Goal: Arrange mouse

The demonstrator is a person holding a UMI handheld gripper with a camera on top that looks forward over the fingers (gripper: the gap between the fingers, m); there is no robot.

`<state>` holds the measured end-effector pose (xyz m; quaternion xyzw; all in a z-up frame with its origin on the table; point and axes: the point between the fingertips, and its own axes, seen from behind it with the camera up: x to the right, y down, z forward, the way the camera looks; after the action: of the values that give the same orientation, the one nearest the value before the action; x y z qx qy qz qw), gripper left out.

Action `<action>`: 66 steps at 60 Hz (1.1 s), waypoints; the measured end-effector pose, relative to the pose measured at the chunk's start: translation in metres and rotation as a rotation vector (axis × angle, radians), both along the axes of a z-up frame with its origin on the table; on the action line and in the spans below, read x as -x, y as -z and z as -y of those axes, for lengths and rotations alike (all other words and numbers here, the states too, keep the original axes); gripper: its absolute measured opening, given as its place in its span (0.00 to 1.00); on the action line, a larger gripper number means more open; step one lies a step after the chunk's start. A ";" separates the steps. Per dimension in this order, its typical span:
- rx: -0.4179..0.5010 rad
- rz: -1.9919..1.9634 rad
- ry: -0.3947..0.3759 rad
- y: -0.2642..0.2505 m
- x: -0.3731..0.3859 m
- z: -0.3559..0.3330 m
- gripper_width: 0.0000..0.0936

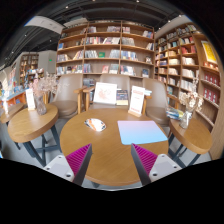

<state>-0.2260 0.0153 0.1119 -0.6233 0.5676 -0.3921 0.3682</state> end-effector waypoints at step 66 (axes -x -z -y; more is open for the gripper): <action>0.029 -0.118 -0.012 0.100 -0.204 -0.073 0.91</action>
<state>-0.0217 0.0881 0.0118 -0.6540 0.5787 -0.3609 0.3273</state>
